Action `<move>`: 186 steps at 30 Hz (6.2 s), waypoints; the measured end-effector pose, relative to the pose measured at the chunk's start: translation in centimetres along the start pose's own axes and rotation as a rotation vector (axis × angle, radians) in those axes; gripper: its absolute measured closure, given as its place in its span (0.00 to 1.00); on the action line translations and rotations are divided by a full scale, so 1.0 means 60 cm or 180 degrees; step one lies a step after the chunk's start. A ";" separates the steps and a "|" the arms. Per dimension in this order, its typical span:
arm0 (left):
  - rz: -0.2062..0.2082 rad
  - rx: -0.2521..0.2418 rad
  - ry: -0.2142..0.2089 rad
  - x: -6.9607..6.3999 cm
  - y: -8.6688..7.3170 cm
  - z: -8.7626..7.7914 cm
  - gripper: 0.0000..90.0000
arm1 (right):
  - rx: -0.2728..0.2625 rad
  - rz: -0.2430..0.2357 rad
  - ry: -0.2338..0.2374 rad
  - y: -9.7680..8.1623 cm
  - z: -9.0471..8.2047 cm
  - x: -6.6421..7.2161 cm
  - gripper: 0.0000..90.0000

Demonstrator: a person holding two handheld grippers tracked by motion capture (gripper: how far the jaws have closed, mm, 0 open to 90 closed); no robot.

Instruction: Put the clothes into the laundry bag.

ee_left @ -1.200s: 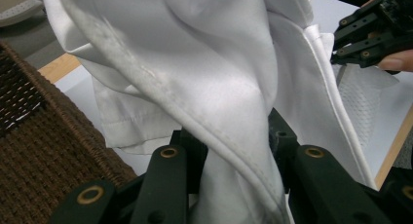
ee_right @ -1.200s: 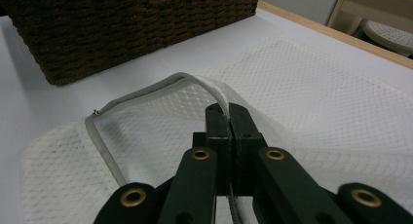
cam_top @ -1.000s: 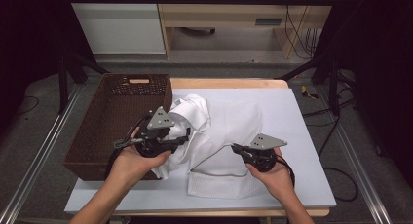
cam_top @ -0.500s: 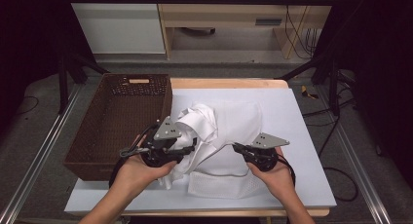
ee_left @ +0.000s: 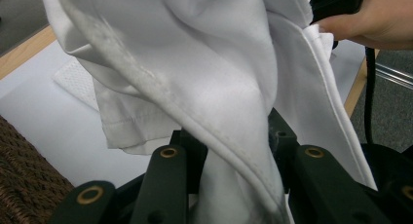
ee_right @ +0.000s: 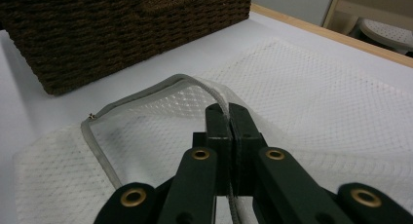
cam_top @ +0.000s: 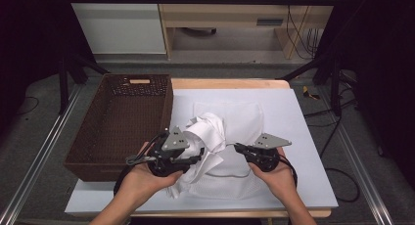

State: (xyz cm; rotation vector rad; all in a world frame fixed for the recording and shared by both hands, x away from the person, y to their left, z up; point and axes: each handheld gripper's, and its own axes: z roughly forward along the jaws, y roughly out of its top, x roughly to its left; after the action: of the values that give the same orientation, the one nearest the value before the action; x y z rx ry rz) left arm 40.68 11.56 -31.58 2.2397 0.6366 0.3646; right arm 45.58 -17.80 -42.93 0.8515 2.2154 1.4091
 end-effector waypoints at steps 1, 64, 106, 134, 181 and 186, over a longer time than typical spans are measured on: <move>-0.0007 -0.0003 -0.0002 0.000 0.000 0.000 0.76 | 0.0000 0.0005 -0.0002 0.000 0.000 0.000 0.99; -0.0007 0.0064 -0.0658 -0.051 -0.046 0.106 0.76 | 0.0014 0.0167 -0.0101 0.026 0.007 -0.007 0.99; -0.0110 0.0296 -0.0624 -0.047 -0.047 0.148 0.76 | 0.0038 0.0055 -0.0180 0.054 -0.019 -0.013 0.99; -0.0133 0.0458 -0.0512 -0.041 -0.040 0.171 0.76 | 0.0098 -0.0072 -0.0075 0.075 0.008 0.014 0.99; -0.0481 0.0088 -0.0052 -0.004 -0.055 0.245 0.76 | 0.0045 -0.0180 0.0066 0.074 0.000 0.045 0.99; -0.0463 0.0028 -0.0053 -0.005 -0.042 0.241 0.76 | 0.0007 -0.0192 0.0066 0.078 -0.005 0.046 0.99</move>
State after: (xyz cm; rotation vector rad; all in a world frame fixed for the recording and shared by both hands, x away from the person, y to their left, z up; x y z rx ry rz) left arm 45.98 4.17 -43.11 2.1869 0.7883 0.2706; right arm 44.66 -14.70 -38.54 0.7674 2.2392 1.3937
